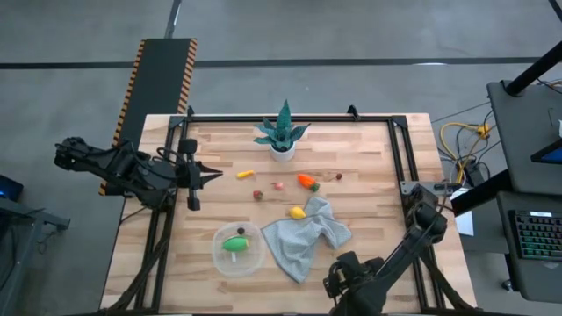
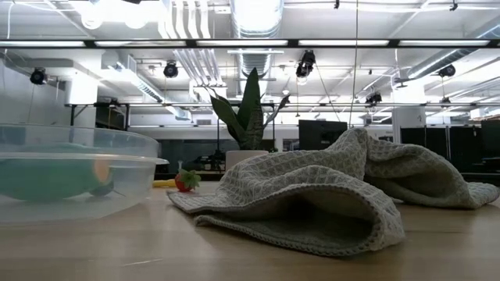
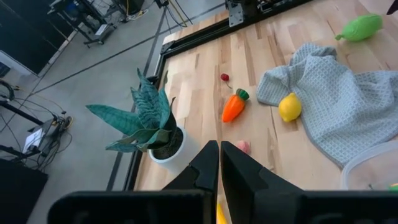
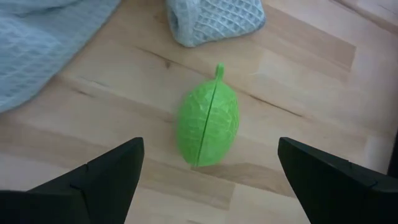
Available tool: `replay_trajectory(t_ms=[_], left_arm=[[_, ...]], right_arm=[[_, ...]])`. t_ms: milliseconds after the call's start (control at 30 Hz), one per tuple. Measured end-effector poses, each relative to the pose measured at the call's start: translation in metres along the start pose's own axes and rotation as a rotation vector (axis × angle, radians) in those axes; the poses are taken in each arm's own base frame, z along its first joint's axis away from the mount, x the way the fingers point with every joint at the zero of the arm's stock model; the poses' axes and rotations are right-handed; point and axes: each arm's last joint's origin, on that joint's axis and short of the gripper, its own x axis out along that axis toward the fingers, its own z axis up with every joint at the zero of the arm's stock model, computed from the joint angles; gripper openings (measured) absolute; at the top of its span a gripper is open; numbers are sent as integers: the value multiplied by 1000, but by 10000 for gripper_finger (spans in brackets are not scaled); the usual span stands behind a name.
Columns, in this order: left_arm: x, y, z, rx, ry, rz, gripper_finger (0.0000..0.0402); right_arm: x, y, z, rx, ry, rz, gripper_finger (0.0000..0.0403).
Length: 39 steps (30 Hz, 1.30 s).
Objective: Pick and placing Produce into tupperware
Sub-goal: Put the green melon in the transparent bin
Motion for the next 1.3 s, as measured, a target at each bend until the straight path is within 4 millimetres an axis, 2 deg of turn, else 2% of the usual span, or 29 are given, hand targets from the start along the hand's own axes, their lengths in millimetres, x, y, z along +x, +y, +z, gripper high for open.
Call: replay_trajectory(t_ms=[267,667,933,1100,1300], left_arm=[[0,0,0,2,0,4,2],[2,-1,0,8,8,6,2],[2,-1,0,9,10,6,2],[3,-1,1,9,10,6,2],[4,-2,1,12,14,6,2]], right_arm=[[32,5,-9,46,-48,-85,363],[69,6,-14,92,-59,-84,363],[74,4,-14,102,-68,-90,361],[78,2,-14,130,-79,-93,326],[81,1,-14,129,-88,-106,254]])
